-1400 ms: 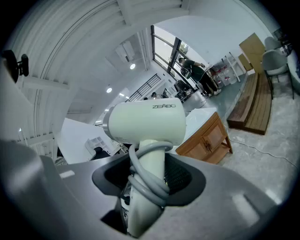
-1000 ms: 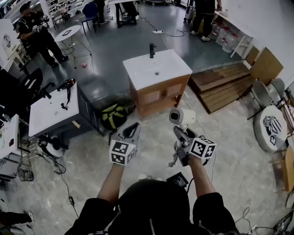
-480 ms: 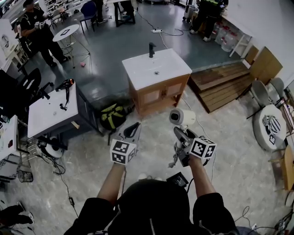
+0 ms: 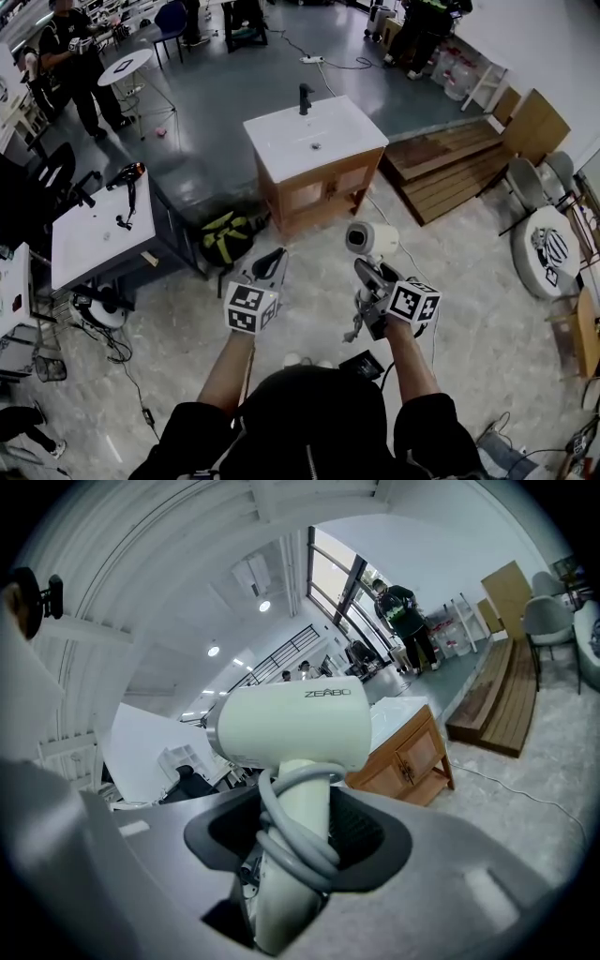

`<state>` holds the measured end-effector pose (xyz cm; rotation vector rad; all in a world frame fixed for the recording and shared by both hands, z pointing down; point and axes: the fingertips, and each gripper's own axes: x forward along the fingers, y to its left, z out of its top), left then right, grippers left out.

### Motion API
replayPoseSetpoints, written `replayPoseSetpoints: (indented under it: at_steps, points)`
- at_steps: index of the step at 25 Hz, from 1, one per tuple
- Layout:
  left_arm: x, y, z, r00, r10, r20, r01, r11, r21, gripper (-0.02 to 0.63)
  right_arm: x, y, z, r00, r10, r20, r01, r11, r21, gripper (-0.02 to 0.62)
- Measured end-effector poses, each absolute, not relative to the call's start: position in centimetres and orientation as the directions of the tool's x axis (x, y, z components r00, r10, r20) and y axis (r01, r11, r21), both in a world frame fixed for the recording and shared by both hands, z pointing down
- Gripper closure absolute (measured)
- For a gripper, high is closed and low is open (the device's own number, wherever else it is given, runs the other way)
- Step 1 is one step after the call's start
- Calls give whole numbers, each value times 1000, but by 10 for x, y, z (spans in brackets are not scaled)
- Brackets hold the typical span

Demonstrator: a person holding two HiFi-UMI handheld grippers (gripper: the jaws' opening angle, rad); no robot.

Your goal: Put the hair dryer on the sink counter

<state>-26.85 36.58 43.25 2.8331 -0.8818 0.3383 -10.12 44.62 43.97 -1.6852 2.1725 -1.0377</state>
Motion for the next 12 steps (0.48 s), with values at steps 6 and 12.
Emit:
replayPoseSetpoints:
  at_steps: [6,12]
  points:
    - [-277,357,439,809,-526,264,-561,-825,75,580,-101,441,444,-284,-924,255,-769,61,-636,391]
    - [-291,347,443,804,-528,274,-562,-825,63,580,-107,432,445,-272,-929,250,-775,57,-630,393]
